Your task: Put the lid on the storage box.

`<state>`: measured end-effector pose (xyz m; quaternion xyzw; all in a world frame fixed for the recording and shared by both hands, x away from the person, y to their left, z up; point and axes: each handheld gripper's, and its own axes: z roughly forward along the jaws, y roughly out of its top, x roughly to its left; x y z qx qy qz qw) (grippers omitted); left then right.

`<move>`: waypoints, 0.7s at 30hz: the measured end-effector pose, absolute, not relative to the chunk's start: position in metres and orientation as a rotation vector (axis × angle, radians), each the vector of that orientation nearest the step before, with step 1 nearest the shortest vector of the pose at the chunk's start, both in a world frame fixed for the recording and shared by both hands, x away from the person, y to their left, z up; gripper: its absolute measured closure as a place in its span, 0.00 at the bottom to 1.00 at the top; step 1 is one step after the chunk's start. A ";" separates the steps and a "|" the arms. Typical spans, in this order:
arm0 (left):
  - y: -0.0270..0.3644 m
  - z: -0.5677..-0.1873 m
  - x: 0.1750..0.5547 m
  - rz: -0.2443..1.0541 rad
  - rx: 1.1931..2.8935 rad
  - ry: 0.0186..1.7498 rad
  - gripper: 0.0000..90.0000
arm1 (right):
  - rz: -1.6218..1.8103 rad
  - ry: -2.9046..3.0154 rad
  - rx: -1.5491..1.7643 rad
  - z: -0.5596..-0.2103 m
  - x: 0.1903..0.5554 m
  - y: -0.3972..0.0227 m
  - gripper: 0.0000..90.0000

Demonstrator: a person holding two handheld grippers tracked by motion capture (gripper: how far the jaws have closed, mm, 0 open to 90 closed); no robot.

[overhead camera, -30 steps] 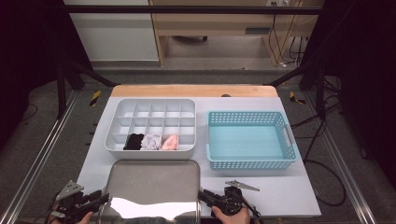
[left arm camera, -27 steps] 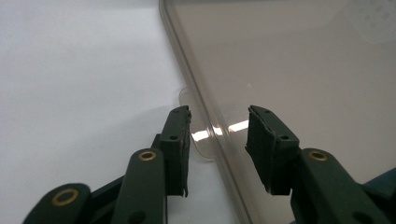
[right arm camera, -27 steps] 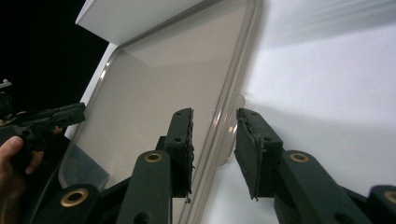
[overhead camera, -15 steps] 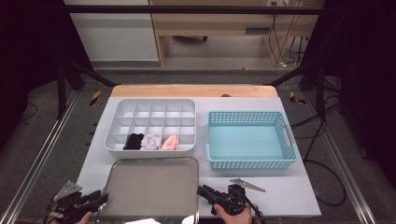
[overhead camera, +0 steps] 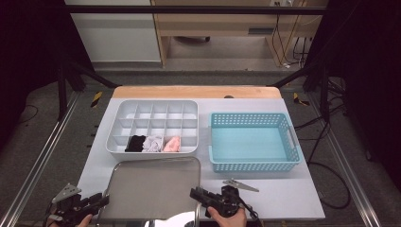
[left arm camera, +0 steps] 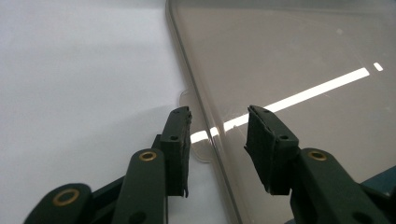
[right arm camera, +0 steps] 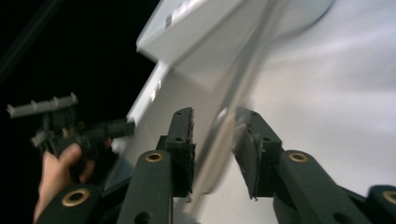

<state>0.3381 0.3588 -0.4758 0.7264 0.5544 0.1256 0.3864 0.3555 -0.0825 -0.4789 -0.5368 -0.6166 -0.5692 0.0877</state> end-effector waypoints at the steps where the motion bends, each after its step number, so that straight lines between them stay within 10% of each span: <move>1: 0.359 -0.476 0.338 0.319 1.852 1.408 0.65 | -1.683 -1.865 -1.574 -0.479 0.356 -0.079 0.72; 21: 0.360 -0.476 0.344 0.269 1.864 1.378 0.42 | -1.532 -2.010 -1.568 -0.487 0.360 -0.098 0.79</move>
